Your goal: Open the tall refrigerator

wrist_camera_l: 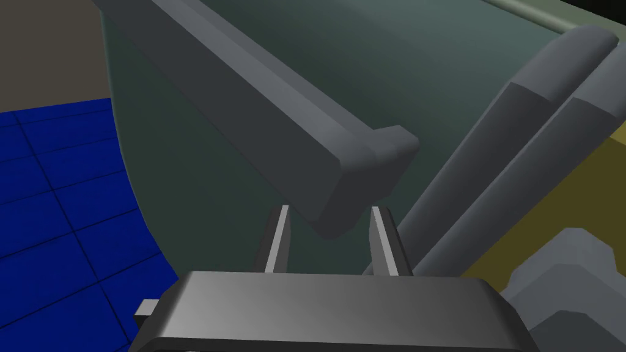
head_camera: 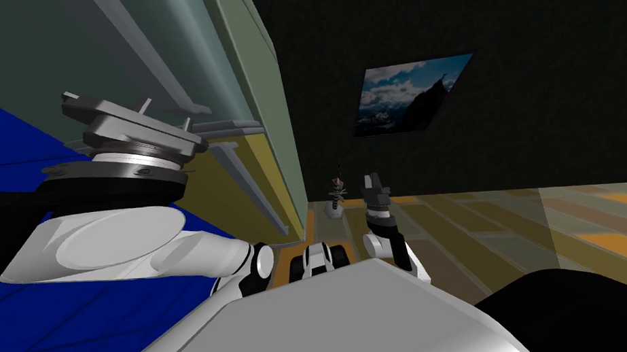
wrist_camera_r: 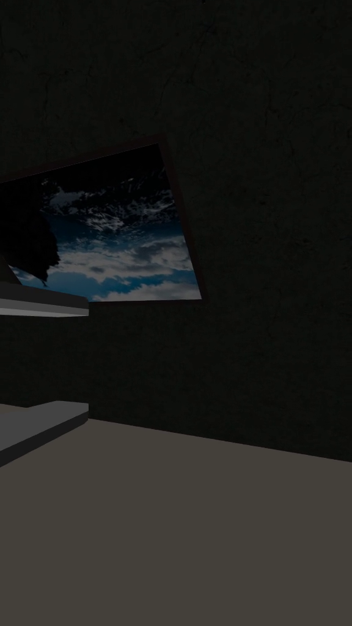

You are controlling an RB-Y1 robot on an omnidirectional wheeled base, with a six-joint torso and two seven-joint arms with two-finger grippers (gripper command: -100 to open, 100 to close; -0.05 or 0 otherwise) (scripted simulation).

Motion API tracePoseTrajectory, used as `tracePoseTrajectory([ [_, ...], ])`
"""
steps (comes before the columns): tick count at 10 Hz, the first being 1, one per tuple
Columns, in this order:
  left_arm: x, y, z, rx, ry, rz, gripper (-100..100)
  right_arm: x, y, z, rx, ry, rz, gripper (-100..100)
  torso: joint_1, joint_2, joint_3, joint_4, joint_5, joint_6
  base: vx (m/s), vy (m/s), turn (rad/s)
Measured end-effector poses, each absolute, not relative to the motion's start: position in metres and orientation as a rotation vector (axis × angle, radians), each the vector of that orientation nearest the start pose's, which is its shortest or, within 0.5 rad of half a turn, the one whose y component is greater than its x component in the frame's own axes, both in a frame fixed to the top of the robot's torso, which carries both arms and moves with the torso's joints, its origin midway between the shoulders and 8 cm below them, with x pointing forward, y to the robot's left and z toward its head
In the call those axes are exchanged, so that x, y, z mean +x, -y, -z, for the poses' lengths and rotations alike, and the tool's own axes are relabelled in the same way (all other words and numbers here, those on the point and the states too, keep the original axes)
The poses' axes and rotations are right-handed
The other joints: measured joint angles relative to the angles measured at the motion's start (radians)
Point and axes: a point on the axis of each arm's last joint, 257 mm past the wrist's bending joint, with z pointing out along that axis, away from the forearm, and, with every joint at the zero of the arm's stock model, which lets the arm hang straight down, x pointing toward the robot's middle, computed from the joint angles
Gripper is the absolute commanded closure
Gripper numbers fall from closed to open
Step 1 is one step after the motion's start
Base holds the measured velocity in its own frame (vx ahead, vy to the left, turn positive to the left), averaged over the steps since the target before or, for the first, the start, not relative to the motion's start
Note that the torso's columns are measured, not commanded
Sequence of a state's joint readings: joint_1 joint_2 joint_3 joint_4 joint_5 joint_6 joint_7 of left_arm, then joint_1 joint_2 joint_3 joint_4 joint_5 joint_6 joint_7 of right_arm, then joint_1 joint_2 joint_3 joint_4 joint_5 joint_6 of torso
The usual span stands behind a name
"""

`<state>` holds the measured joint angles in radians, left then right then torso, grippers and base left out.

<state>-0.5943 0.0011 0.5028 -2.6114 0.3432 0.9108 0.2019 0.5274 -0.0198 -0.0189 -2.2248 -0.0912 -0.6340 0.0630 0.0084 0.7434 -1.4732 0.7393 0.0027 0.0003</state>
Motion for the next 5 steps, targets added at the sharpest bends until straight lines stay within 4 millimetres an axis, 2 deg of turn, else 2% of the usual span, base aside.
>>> tracePoseTrajectory([
  [2, 0.391, -0.267, -0.276, -0.895, -0.563, 1.9, 100, 0.326, 0.298, -0.017, 0.634, -0.544, -1.277, 0, 0.008, 0.006, 0.004, 0.006, 0.004, -0.007, -0.254, 0.268, -0.048],
  [4, 0.392, -0.25, -0.277, -0.903, -0.614, 1.963, 100, 0.326, 0.298, -0.017, 0.634, -0.545, -1.277, 0, 0.007, -0.003, -0.005, 0.006, 0.002, -0.006, -0.21, 0.293, -0.027],
  [5, 0.391, -0.241, -0.278, -0.9, -0.638, 1.995, 100, 0.326, 0.298, -0.017, 0.634, -0.545, -1.277, 0, 0.008, -0.005, -0.007, 0.005, 0.002, -0.006, -0.277, 0.267, -0.046],
])
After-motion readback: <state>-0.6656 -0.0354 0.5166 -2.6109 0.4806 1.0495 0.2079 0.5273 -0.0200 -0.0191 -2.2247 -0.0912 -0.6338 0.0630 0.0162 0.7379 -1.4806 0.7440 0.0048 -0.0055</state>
